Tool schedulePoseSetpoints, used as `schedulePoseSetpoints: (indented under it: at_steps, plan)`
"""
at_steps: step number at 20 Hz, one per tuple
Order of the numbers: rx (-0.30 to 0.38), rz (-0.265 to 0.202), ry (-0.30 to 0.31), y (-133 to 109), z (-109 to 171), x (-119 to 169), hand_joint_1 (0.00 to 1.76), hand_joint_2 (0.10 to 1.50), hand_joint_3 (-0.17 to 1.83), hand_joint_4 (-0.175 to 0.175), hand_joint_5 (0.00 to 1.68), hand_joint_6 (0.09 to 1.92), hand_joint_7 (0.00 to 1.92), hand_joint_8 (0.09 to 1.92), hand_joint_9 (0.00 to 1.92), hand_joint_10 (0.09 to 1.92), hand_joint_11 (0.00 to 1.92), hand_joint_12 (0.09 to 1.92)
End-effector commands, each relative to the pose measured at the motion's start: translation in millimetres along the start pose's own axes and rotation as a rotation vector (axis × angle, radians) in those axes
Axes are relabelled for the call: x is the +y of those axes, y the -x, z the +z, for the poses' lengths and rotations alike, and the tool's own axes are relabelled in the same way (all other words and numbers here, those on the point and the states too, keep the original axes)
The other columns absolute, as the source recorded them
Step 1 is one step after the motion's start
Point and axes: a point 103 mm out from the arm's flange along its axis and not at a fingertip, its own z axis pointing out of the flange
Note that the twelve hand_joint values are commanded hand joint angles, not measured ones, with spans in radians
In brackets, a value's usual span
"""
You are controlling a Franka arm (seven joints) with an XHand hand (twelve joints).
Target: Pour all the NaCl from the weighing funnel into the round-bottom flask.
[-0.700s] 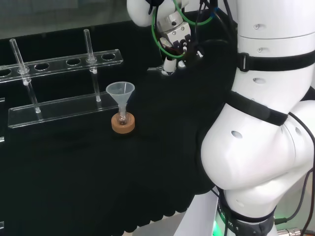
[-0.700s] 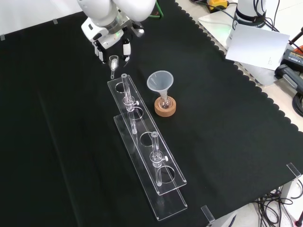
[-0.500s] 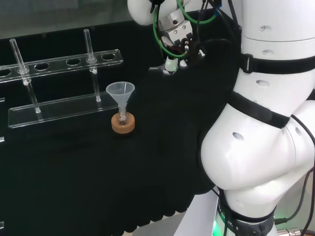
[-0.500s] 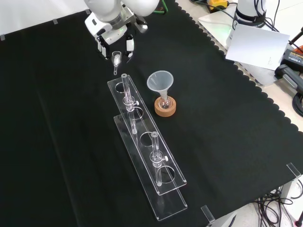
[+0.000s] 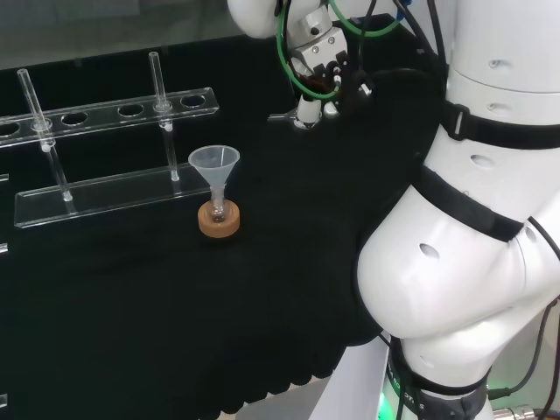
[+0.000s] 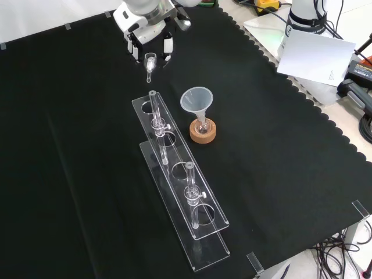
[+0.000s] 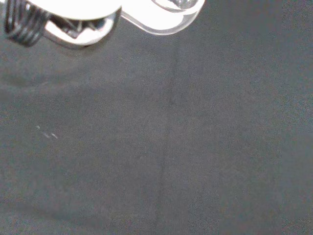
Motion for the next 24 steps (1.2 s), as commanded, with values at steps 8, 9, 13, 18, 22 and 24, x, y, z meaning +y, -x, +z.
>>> schedulePoseSetpoints:
  at_steps: [8, 9, 13, 18, 22, 24]
  plan:
    - [-0.072, -0.008, -0.010, -26, -23, -50, 1.16, 0.62, 0.59, 0.175, 1.52, 0.17, 1.10, 0.46, 1.41, 0.09, 1.17, 0.80]
    - [-0.074, -0.008, -0.013, -28, -24, -52, 1.16, 0.62, 0.59, 0.175, 1.52, 0.17, 1.10, 0.46, 1.41, 0.09, 1.17, 0.80]
    - [-0.086, -0.018, -0.013, -41, -30, -61, 1.16, 0.62, 0.59, 0.175, 1.52, 0.17, 1.10, 0.47, 1.41, 0.09, 1.17, 0.80]
    - [-0.092, -0.036, -0.018, -54, -37, -66, 1.16, 0.62, 0.59, 0.175, 1.52, 0.17, 1.10, 0.47, 1.41, 0.09, 1.17, 0.80]
    - [-0.103, -0.045, -0.029, -60, -40, -69, 1.16, 0.62, 0.59, 0.175, 1.52, 0.17, 1.10, 0.47, 1.41, 0.09, 1.16, 0.80]
    - [-0.107, -0.045, -0.032, -61, -40, -72, 1.16, 0.62, 0.59, 0.175, 1.52, 0.17, 1.10, 0.47, 1.41, 0.09, 1.16, 0.80]
